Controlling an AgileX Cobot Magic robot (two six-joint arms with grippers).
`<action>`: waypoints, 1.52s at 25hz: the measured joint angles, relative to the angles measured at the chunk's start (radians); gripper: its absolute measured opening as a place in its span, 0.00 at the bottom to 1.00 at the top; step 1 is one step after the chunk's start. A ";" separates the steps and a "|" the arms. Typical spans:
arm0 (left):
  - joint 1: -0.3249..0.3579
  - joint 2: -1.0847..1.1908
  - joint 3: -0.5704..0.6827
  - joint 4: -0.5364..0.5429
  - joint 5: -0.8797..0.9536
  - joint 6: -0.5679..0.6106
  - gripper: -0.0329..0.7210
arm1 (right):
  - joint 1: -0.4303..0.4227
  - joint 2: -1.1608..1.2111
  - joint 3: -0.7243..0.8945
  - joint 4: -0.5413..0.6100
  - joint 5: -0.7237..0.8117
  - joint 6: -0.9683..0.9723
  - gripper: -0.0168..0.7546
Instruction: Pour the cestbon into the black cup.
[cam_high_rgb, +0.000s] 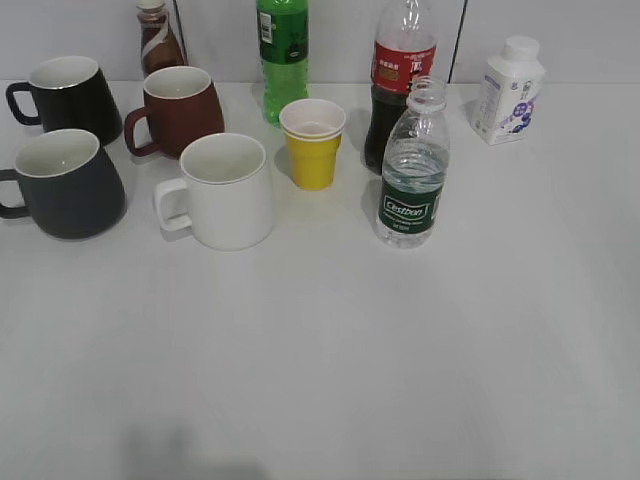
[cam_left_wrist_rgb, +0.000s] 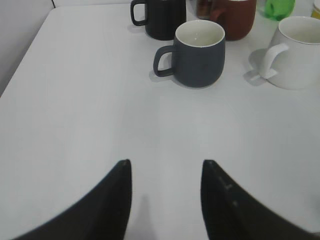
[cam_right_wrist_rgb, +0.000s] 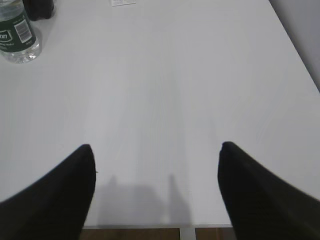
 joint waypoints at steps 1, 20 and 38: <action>0.000 0.000 0.000 0.000 0.000 0.000 0.50 | 0.000 0.000 0.000 0.000 0.000 0.000 0.76; 0.000 0.000 0.000 0.000 0.000 0.000 0.50 | 0.000 0.000 0.000 0.000 0.000 0.000 0.76; 0.000 0.000 0.000 -0.002 -0.001 0.000 0.49 | 0.000 0.000 0.000 0.000 0.000 0.000 0.76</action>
